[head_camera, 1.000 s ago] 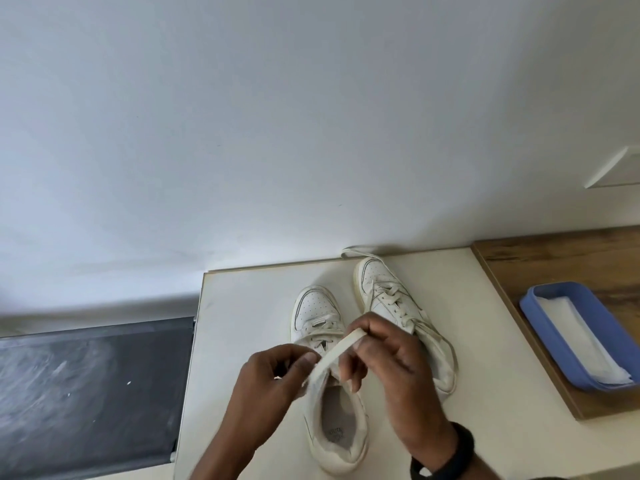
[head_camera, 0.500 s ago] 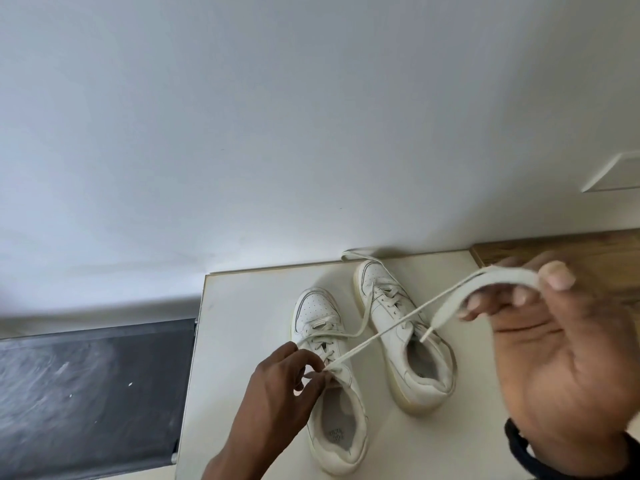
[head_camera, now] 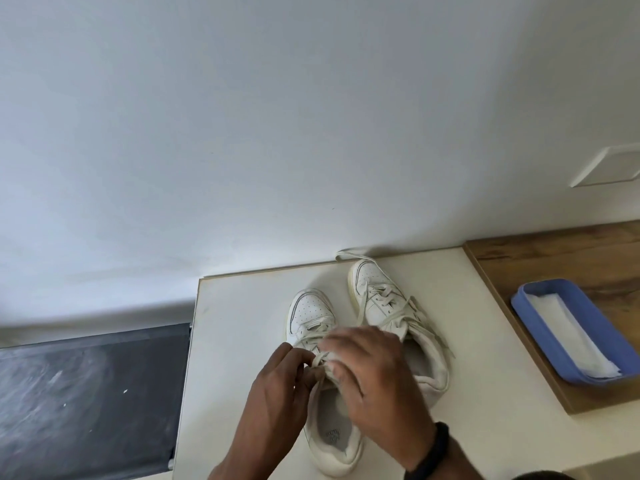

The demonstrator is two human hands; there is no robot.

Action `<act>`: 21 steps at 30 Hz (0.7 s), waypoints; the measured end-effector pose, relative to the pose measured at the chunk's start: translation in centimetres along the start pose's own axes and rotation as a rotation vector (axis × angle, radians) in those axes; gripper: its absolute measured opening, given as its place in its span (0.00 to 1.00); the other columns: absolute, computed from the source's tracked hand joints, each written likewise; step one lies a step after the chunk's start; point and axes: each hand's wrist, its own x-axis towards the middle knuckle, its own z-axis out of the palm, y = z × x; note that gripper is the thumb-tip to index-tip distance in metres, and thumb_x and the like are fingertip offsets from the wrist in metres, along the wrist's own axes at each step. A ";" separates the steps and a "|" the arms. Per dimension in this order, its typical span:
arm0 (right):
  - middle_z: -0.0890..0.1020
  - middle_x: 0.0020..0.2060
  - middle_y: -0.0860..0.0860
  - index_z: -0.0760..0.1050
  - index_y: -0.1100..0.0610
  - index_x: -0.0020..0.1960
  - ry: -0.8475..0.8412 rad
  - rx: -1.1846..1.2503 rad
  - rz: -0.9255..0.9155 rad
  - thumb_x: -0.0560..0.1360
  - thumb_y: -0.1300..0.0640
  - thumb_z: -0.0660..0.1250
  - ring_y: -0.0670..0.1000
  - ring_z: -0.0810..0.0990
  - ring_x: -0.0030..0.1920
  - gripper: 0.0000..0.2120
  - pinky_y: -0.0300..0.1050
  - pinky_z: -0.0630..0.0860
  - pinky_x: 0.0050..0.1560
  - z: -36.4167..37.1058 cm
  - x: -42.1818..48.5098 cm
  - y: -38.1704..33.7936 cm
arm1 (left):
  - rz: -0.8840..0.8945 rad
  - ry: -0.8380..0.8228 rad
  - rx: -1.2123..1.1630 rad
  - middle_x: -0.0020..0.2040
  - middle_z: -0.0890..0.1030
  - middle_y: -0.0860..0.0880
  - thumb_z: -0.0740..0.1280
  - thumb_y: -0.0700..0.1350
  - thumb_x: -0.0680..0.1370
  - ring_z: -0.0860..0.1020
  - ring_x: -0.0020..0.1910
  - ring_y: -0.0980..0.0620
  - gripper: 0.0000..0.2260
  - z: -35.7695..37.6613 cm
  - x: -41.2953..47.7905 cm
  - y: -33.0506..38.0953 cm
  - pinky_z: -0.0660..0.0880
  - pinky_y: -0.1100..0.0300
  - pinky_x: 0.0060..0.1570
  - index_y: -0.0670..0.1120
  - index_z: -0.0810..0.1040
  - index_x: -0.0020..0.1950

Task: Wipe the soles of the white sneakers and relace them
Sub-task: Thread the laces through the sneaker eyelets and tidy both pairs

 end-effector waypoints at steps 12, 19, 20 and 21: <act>0.81 0.42 0.38 0.80 0.45 0.47 -0.009 0.161 0.277 0.73 0.57 0.70 0.42 0.79 0.46 0.07 0.49 0.79 0.47 3.4 -0.3 1.0 | -0.032 0.026 0.087 0.47 0.74 0.59 0.68 0.48 0.82 0.76 0.43 0.57 0.08 0.9 -0.5 -0.1 0.71 0.69 0.38 0.57 0.70 0.48; 0.74 0.54 0.38 0.81 0.50 0.53 -0.207 0.151 0.185 0.75 0.50 0.64 0.41 0.74 0.57 0.11 0.37 0.75 0.57 2.2 -0.4 0.9 | -0.093 0.115 0.075 0.39 0.75 0.60 0.67 0.52 0.80 0.74 0.41 0.64 0.10 1.2 -0.6 0.3 0.68 0.71 0.35 0.61 0.67 0.44; 0.74 0.56 0.37 0.82 0.50 0.53 -0.216 0.162 0.185 0.75 0.50 0.65 0.41 0.73 0.59 0.10 0.36 0.74 0.59 2.1 -0.5 1.0 | -0.095 0.119 0.067 0.39 0.75 0.60 0.65 0.54 0.78 0.75 0.41 0.62 0.07 1.1 -0.7 0.4 0.67 0.71 0.34 0.60 0.67 0.44; 0.74 0.57 0.36 0.82 0.50 0.52 -0.208 0.173 0.193 0.74 0.50 0.67 0.40 0.74 0.59 0.09 0.35 0.74 0.59 2.1 -0.6 1.1 | -0.086 0.126 0.067 0.38 0.75 0.59 0.64 0.57 0.78 0.75 0.42 0.61 0.06 1.1 -0.7 0.4 0.66 0.71 0.34 0.59 0.69 0.44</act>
